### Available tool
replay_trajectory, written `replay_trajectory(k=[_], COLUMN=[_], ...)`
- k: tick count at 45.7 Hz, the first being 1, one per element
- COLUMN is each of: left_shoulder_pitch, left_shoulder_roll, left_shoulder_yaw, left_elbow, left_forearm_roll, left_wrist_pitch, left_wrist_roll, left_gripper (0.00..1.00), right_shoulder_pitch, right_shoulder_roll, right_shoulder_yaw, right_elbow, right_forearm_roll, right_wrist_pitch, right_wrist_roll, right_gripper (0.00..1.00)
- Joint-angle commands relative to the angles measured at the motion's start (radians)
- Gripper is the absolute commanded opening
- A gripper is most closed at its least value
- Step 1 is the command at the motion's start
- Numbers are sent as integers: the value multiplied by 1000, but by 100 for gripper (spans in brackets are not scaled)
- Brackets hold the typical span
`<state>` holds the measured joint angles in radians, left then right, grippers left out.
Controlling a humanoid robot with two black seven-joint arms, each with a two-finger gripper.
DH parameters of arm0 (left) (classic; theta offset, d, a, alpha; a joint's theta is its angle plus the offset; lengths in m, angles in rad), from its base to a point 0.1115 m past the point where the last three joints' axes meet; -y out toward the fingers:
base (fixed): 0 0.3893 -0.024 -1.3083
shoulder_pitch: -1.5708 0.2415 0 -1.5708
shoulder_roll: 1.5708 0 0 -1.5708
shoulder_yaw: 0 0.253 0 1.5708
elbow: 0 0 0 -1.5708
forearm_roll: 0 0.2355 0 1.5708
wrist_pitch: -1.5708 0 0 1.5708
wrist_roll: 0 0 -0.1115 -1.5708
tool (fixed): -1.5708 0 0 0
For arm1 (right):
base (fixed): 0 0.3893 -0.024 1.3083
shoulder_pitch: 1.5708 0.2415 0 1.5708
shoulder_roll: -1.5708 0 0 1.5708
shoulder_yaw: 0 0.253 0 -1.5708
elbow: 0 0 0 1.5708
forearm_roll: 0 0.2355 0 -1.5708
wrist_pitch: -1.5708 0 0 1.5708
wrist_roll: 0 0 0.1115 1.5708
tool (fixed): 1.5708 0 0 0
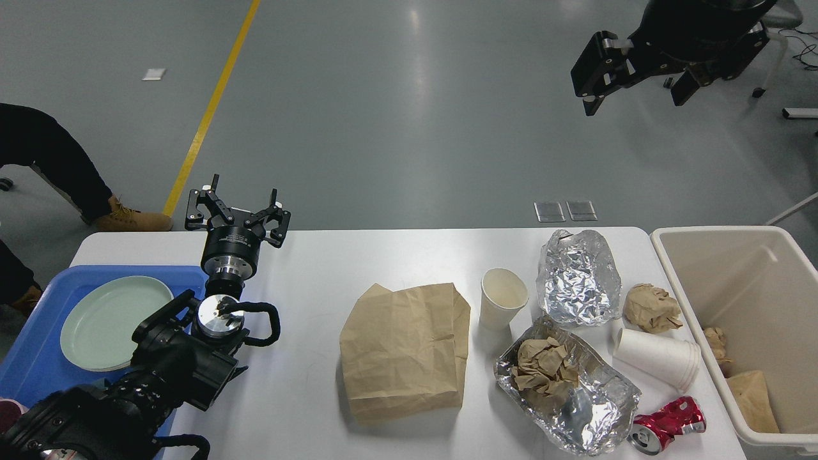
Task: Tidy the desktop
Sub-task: 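Lower the right gripper toward the brown paper bag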
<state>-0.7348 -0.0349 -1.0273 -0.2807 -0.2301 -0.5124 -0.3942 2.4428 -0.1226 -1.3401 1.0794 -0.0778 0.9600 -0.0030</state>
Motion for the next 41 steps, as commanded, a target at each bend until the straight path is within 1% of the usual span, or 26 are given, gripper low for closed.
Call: replay_trajectory(k=[1,6,11,16,21,25,28,32,41], left_shoulder_pitch=[0,0,0,0,0,0,0,0,0], left_shoulder_roll=[0,0,0,0,0,0,0,0,0], left_shoulder_yaw=[0,0,0,0,1,0,1,1,1], left_elbow=[0,0,0,0,0,0,0,0,0], left_forearm_roll=[0,0,0,0,0,0,0,0,0], left_wrist_pitch=[0,0,0,0,0,0,0,0,0], left_wrist_roll=[0,0,0,0,0,0,0,0,0], left_gripper=[97,97,97,97,97,97,97,97,97], right_shoulder_pitch=[2,-1,-27,-138,-211,-257,-284,-281,-275], right_shoulder_roll=[3,-14,-57,-72,-121,-132,-124,-123,-124], right_shoulder_yaw=[-5,-5,13,38,62,67,68,102,282], right_elbow=[-1,-1,-26,-99,-173,-176,-156,-90,62], right_forearm_roll=[-14,-22,-22,-11,-10,-10,-5,-2,-2], right_wrist_pitch=[0,0,0,0,0,0,0,0,0], right_wrist_roll=[0,0,0,0,0,0,1,5,8], right_gripper=[100,100,100,100,100,100,100,100,100])
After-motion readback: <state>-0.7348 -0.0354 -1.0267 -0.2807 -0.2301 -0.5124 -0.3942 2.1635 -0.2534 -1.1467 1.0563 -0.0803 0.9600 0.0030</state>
